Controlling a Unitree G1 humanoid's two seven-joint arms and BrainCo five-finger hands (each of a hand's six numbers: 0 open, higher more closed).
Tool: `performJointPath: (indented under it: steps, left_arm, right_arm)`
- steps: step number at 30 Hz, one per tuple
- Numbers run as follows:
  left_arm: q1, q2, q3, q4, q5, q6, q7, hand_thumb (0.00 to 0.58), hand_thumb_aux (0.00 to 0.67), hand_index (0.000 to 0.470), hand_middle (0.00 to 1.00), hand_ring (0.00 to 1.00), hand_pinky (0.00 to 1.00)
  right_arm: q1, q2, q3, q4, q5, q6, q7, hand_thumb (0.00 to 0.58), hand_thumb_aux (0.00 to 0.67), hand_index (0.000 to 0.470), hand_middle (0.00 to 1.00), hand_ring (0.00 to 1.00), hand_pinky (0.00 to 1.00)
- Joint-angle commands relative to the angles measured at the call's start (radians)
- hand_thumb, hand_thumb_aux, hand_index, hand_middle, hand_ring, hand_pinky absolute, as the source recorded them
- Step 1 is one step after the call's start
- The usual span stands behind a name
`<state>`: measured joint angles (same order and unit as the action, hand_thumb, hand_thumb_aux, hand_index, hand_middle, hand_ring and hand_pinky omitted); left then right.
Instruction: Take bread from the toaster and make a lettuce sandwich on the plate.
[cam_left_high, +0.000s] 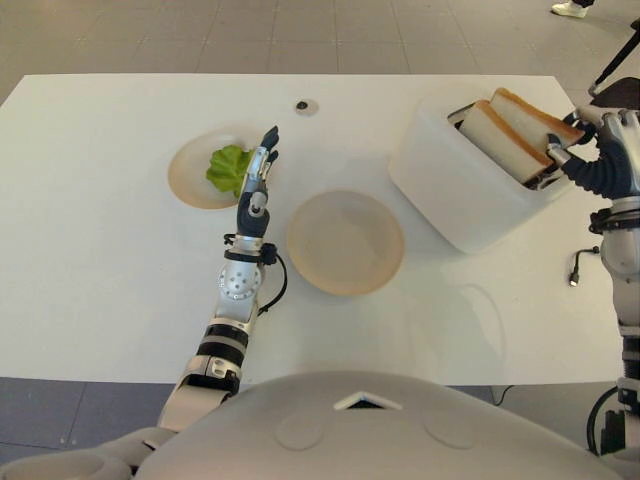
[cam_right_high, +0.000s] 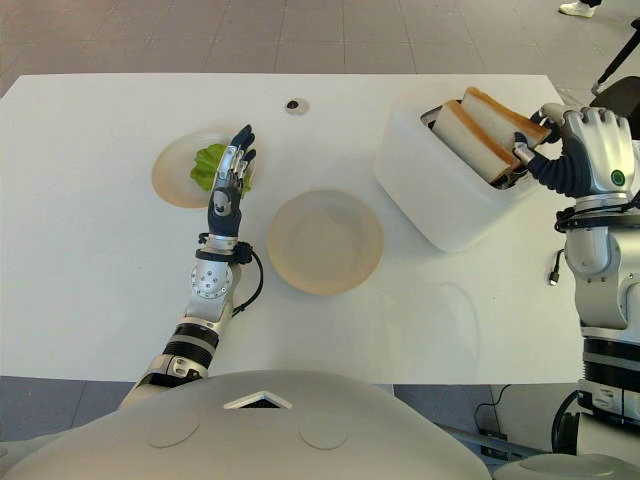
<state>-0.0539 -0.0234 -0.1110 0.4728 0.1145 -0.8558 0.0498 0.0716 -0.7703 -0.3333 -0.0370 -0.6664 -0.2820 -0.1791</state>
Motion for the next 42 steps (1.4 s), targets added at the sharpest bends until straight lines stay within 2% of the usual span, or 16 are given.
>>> performJointPath:
  steps: [1,4,7,9,12,15,17,20,25,30,31,32,33,34,39,42]
  left_arm:
    - [0.044,-0.006,-0.010,0.076,0.028,-0.002,0.008,0.000,0.000,0.000,0.00,0.00,0.00]
    - [0.042,-0.002,-0.007,0.082,0.028,-0.004,0.012,0.000,0.000,0.000,0.00,0.00,0.00]
    - [0.038,0.000,0.001,0.088,0.032,-0.009,0.025,0.000,0.000,0.000,0.00,0.00,0.00]
    - [0.033,0.001,0.013,0.085,0.035,-0.020,0.045,0.000,0.000,0.000,0.00,0.00,0.00]
    - [0.025,0.007,0.039,0.075,0.033,-0.031,0.077,0.000,0.000,0.000,0.00,0.00,0.00]
    - [0.011,0.026,0.068,0.053,0.103,-0.031,0.148,0.000,0.000,0.000,0.00,0.00,0.00]
    - [-0.003,0.053,0.090,0.049,0.170,-0.004,0.216,0.000,0.000,0.000,0.00,0.00,0.00]
    - [-0.020,0.094,0.115,0.063,0.222,0.028,0.282,0.000,0.000,0.000,0.00,0.00,0.00]
    - [-0.038,0.162,0.137,0.071,0.337,0.114,0.403,0.000,0.000,0.000,0.00,0.00,0.00]
    - [-0.045,0.284,0.102,0.071,0.611,0.431,0.582,0.000,0.000,0.000,0.00,0.00,0.00]
    - [-0.044,0.305,0.088,0.077,0.652,0.496,0.596,0.000,0.000,0.000,0.00,0.00,0.00]
    - [-0.039,0.321,0.077,0.076,0.678,0.544,0.604,0.000,0.000,0.000,0.00,0.00,0.00]
    - [-0.037,0.337,0.058,0.070,0.708,0.588,0.608,0.000,0.000,0.000,0.00,0.00,0.00]
    - [-0.040,0.348,0.047,0.072,0.715,0.613,0.603,0.000,0.000,0.000,0.00,0.00,0.00]
    - [-0.056,0.417,-0.026,0.040,0.745,0.726,0.470,0.000,0.000,0.000,0.00,0.00,0.00]
    - [-0.059,0.450,-0.056,0.031,0.727,0.745,0.378,0.000,0.000,0.000,0.00,0.00,0.00]
  right_arm:
    - [-0.019,0.008,-0.027,-0.021,0.030,-0.005,-0.031,0.580,0.670,0.470,1.00,1.00,1.00]
    - [-0.045,0.045,-0.102,-0.114,0.070,-0.058,-0.134,0.580,0.670,0.470,1.00,1.00,1.00]
    - [-0.081,0.120,-0.148,-0.297,0.178,-0.188,-0.226,0.580,0.670,0.470,1.00,1.00,1.00]
    - [-0.081,0.154,-0.054,-0.392,0.314,-0.255,-0.167,0.580,0.670,0.470,1.00,1.00,1.00]
    - [-0.061,0.200,0.168,-0.444,0.565,-0.265,-0.007,0.580,0.670,0.470,1.00,1.00,1.00]
    - [0.006,0.282,0.388,-0.370,0.709,-0.222,0.154,0.580,0.670,0.470,1.00,1.00,1.00]
    - [0.039,0.332,0.476,-0.289,0.747,-0.181,0.231,0.580,0.670,0.470,1.00,1.00,1.00]
    - [0.050,0.380,0.524,-0.116,0.711,-0.144,0.283,0.580,0.670,0.470,1.00,1.00,1.00]
    - [0.029,0.420,0.524,0.111,0.562,-0.174,0.257,0.580,0.670,0.470,1.00,1.00,1.00]
    - [0.039,0.369,0.490,0.120,0.367,-0.197,0.198,0.580,0.670,0.470,1.00,1.00,1.00]
    - [0.039,0.355,0.483,0.100,0.316,-0.197,0.180,0.398,0.294,0.206,1.00,1.00,1.00]
    - [0.037,0.346,0.478,0.081,0.268,-0.198,0.163,0.000,0.000,0.000,0.93,0.93,0.93]
    - [0.034,0.345,0.476,0.063,0.228,-0.197,0.148,0.000,0.000,0.000,0.53,0.53,0.53]
    - [0.032,0.347,0.478,0.050,0.193,-0.194,0.136,0.000,0.000,0.000,0.00,0.00,0.00]
    - [0.019,0.355,0.485,0.019,0.056,-0.176,0.072,0.000,0.000,0.000,0.00,0.00,0.00]
    - [0.011,0.358,0.483,0.010,0.014,-0.164,0.046,0.000,0.000,0.000,0.00,0.00,0.00]
